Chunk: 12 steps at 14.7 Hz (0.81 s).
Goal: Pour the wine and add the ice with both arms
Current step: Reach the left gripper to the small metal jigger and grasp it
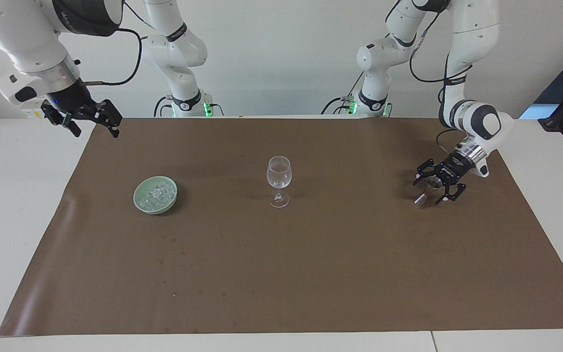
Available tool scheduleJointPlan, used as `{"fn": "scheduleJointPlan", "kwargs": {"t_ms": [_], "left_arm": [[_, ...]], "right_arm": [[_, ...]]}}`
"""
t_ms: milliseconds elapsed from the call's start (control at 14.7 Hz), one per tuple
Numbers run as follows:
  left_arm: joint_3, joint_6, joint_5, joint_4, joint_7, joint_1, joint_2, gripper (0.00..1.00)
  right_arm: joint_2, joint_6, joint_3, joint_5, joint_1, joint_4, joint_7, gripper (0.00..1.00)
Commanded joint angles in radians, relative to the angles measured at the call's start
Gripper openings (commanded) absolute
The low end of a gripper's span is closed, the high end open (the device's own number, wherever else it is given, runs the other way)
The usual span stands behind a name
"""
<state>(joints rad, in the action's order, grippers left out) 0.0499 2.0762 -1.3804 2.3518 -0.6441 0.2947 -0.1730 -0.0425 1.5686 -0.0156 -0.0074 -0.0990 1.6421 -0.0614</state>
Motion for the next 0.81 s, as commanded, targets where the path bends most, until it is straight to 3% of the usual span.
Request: {"fn": "scheduleJointPlan", "kwargs": {"t_ms": [0,136,204,747], "left_arm": [[0.002,0.021,-0.023,0.034,0.018,-0.002,0.032,0.69],[0.002,0.021,-0.023,0.031,0.018,-0.002,0.032,0.20],[0.004,0.019,-0.023,0.031,0.018,0.000,0.032,0.00],[0.002,-0.019,-0.028,0.029,0.004,0.030,0.039,0.00]], "right_arm": [[-0.022,0.005,0.006,0.009,-0.011,0.024,-0.023,1.00],[-0.022,0.005,0.006,0.009,-0.011,0.024,-0.023,1.00],[-0.022,0.005,0.006,0.009,-0.011,0.024,-0.023,1.00],[-0.022,0.005,0.006,0.009,-0.011,0.024,-0.023,1.00]]}}
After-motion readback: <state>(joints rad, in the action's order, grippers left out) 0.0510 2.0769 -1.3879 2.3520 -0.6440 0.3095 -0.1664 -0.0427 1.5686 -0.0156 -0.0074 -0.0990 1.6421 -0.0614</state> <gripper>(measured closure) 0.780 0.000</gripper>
